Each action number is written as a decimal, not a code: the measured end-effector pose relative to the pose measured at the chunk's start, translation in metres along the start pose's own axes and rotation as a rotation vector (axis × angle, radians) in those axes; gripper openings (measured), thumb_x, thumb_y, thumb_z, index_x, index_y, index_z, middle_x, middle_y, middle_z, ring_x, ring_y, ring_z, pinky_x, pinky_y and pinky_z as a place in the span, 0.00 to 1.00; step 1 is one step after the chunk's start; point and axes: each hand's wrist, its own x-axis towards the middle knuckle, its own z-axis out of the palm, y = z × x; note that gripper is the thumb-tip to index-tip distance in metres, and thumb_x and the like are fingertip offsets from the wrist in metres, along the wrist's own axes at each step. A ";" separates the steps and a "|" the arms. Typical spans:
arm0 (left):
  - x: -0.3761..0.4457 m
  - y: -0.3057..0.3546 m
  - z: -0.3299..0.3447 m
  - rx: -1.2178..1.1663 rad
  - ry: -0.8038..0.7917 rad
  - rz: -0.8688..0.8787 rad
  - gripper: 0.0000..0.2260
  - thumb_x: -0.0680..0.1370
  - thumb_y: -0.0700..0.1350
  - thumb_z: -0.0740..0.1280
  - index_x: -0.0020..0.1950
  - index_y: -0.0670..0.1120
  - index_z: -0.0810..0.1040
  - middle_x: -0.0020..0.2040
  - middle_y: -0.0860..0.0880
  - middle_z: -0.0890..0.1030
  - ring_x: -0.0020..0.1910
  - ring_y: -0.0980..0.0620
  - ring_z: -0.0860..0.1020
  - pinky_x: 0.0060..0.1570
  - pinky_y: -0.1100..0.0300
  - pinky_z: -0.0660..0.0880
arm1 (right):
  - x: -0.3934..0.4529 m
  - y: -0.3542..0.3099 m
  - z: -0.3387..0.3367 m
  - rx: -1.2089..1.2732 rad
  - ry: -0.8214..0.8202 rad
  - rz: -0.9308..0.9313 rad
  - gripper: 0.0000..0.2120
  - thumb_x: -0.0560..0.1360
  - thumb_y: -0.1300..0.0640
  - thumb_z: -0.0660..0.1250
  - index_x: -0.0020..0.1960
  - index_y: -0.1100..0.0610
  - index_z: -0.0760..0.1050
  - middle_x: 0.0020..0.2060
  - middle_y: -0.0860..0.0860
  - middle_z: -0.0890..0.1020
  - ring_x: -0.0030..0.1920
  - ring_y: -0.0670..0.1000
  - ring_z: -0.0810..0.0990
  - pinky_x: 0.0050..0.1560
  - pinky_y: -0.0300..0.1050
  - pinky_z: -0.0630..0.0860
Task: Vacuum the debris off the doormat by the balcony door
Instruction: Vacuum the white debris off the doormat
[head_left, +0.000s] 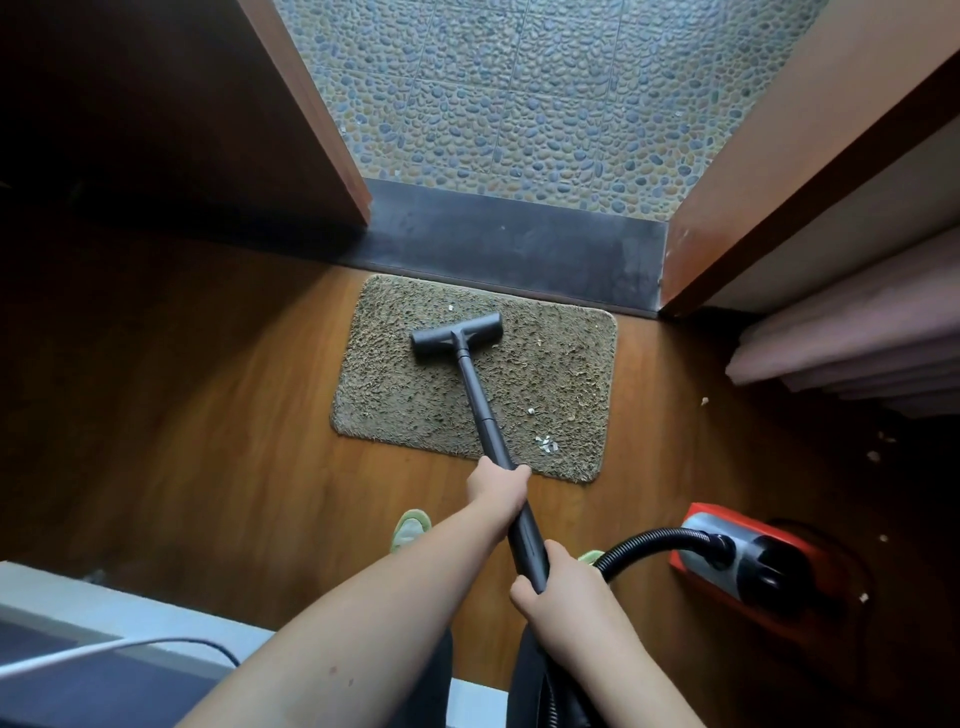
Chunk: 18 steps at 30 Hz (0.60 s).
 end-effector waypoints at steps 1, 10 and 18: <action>-0.002 -0.002 0.002 0.006 0.003 0.005 0.19 0.74 0.50 0.67 0.61 0.44 0.73 0.57 0.43 0.79 0.53 0.42 0.79 0.53 0.54 0.77 | -0.002 0.003 0.001 0.011 -0.002 0.007 0.10 0.75 0.47 0.59 0.50 0.52 0.66 0.43 0.51 0.76 0.41 0.54 0.73 0.40 0.46 0.70; -0.017 -0.011 0.014 0.052 0.023 0.006 0.16 0.72 0.48 0.70 0.57 0.45 0.75 0.54 0.44 0.80 0.51 0.43 0.79 0.52 0.55 0.77 | -0.014 0.022 0.000 0.088 -0.014 -0.046 0.11 0.75 0.48 0.60 0.53 0.52 0.70 0.38 0.47 0.73 0.40 0.47 0.72 0.36 0.36 0.68; -0.001 0.006 -0.005 0.053 0.065 0.068 0.17 0.73 0.49 0.69 0.59 0.45 0.75 0.56 0.45 0.80 0.51 0.44 0.79 0.50 0.58 0.76 | 0.003 0.005 0.006 0.094 0.025 -0.054 0.08 0.73 0.47 0.60 0.42 0.50 0.65 0.37 0.49 0.75 0.36 0.50 0.73 0.32 0.37 0.67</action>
